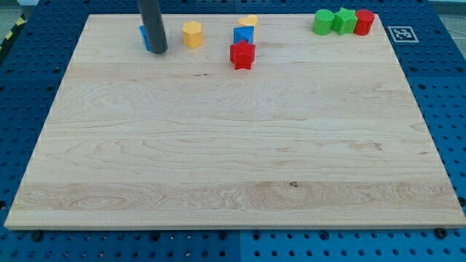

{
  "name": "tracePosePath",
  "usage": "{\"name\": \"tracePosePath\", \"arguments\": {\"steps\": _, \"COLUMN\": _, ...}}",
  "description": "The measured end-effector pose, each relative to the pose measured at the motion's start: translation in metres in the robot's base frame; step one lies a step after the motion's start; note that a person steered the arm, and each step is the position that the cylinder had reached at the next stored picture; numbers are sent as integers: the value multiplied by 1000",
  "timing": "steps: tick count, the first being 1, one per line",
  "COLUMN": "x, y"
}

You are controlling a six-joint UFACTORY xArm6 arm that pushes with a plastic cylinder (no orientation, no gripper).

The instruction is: Move the yellow hexagon towards the blue triangle

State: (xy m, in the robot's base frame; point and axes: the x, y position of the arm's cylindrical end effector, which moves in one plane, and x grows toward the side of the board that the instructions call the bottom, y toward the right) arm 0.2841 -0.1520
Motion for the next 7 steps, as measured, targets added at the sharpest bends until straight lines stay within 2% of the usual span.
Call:
{"name": "tracePosePath", "arguments": {"steps": 1, "x": -16, "y": -9}}
{"name": "tracePosePath", "arguments": {"steps": 2, "x": -16, "y": 10}}
{"name": "tracePosePath", "arguments": {"steps": 5, "x": -27, "y": -29}}
{"name": "tracePosePath", "arguments": {"steps": 7, "x": -27, "y": -6}}
